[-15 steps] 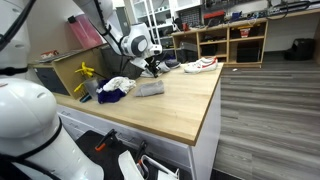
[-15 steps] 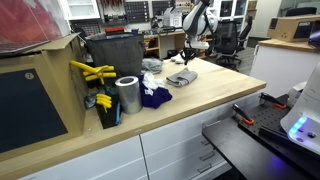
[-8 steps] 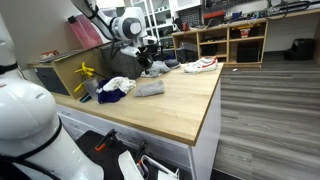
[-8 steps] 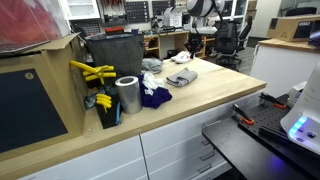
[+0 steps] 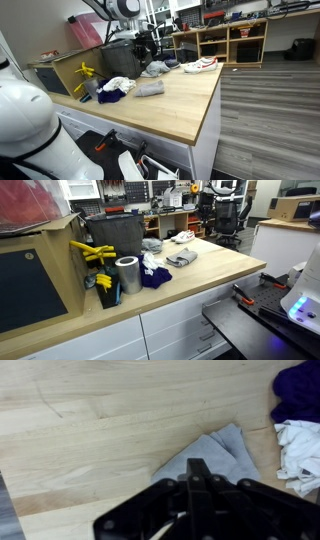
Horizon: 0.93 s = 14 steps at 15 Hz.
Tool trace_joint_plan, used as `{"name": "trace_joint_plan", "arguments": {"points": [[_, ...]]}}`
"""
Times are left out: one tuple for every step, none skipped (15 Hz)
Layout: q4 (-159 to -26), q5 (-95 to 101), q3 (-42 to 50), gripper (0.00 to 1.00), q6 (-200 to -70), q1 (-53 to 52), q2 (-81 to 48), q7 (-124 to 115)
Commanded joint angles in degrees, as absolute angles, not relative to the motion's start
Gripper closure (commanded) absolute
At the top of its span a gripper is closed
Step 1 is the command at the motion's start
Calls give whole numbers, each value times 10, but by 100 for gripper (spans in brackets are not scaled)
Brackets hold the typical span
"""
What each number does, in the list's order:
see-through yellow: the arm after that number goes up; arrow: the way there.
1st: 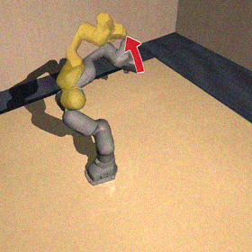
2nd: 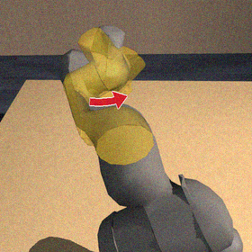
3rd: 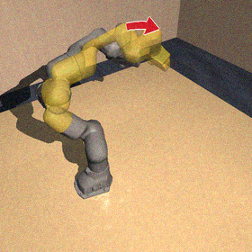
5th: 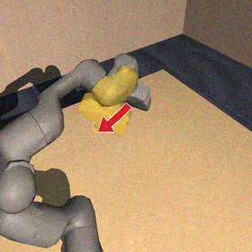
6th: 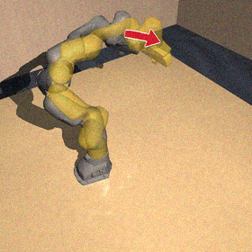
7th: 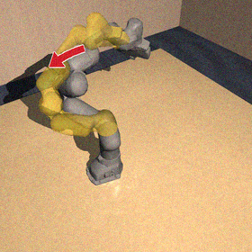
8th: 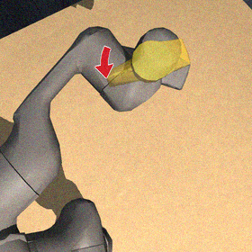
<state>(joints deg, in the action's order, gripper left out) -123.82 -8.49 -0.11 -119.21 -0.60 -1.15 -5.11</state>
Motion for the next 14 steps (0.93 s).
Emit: {"name": "trace_joint_plan", "arguments": {"points": [[-1219,-67,1,74,-1132,-1,15,-1],[-1214,-66,1,73,-1122,0,20,14],[-1208,-61,1,66,-1114,-1,24,25],[-1202,-57,0,60,-1108,-1,27,33],[-1196,-58,0,53,-1099,-2,30,43],[-1191,-58,0,44,-1092,-3,33,50],[-1186,-60,-1,37,-1086,-3,35,58],[-1181,-62,-1,29,-1080,-4,38,64],[-1176,-61,-1,22,-1075,-5,39,68],[-1171,-63,-2,16,-1070,-5,40,74],[-1168,-64,-3,7,-1066,-7,41,79],[-1163,-63,-4,1,-1061,-8,42,82],[-1159,-64,-5,0,-1056,-9,43,85],[-1156,-63,-6,0,-1055,-10,44,84]]}}
